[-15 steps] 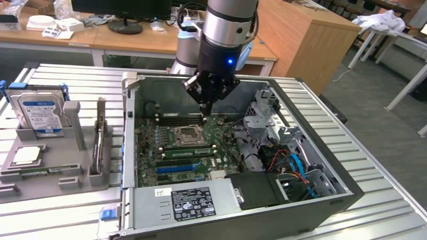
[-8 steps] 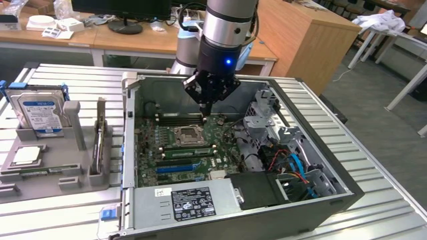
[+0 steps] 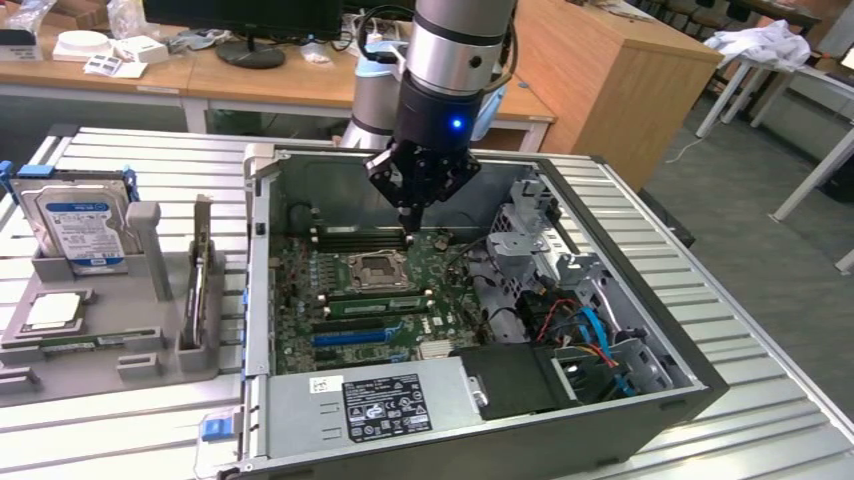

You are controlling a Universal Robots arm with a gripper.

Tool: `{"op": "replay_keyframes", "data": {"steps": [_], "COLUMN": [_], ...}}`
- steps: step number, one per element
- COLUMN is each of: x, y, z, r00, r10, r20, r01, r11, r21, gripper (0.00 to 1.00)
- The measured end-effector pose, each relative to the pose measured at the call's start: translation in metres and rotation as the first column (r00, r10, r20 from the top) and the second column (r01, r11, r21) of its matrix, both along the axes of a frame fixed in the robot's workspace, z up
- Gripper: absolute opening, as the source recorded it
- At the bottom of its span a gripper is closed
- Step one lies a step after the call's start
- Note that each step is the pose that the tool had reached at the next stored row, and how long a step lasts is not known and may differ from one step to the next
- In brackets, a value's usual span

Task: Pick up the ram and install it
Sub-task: 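Press down the ram until it locks into place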

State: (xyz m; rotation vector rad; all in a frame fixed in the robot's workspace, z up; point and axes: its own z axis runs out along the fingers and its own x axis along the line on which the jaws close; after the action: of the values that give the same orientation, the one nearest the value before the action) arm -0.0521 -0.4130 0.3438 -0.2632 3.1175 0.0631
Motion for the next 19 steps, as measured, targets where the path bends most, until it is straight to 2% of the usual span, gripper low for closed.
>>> {"op": "replay_keyframes", "data": {"steps": [2, 8, 11, 16, 19], "x": [0.0001, 0.0002, 0.0005, 0.0006, 0.0006], "y": [0.0000, 0.0000, 0.0000, 0.0000, 0.0000], "z": [0.0000, 0.0001, 0.0001, 0.0001, 0.0000], "r00": [0.9999, 0.9956, 0.9954, 0.9954, 0.9952], "r10": [-0.011, -0.093, -0.095, -0.095, -0.097], "r20": [-0.0003, -0.0003, -0.0034, -0.0038, -0.0062], "r01": [0.011, 0.093, 0.095, 0.095, 0.097], "r11": [0.9999, 0.9956, 0.9954, 0.9954, 0.9952], "r21": [-0.0001, -0.0006, -0.0009, -0.0011, -0.0024], "gripper": [0.11, 0.11, 0.11, 0.11, 0.11]}}
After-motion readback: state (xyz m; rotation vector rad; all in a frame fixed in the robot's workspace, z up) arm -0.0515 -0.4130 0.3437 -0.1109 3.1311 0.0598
